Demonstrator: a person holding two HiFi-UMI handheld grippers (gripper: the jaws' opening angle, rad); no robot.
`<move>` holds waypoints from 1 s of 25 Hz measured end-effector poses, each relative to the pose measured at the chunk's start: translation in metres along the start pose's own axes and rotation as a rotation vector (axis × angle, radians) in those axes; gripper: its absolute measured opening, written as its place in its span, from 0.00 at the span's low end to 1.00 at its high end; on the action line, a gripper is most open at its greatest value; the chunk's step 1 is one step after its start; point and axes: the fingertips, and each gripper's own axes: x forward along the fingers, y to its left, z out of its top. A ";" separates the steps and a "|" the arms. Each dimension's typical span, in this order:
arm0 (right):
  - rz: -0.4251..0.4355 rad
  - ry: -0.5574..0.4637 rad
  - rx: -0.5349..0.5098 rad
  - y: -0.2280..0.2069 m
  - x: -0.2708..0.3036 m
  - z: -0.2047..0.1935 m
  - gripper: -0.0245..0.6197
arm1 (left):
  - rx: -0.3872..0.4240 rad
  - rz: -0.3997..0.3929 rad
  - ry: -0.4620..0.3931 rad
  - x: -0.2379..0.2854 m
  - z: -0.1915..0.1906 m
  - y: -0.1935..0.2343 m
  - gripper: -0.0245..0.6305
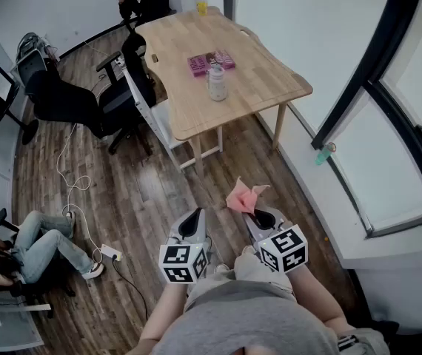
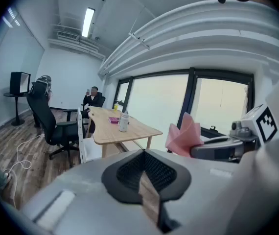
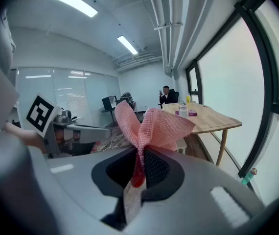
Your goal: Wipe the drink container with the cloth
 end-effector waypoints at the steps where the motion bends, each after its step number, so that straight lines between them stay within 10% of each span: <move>1: -0.002 -0.002 -0.001 -0.001 -0.001 0.001 0.07 | -0.001 0.001 -0.001 0.000 0.001 0.001 0.04; 25: -0.025 -0.028 0.049 0.013 0.011 0.005 0.08 | 0.019 -0.052 0.009 -0.002 0.002 0.016 0.04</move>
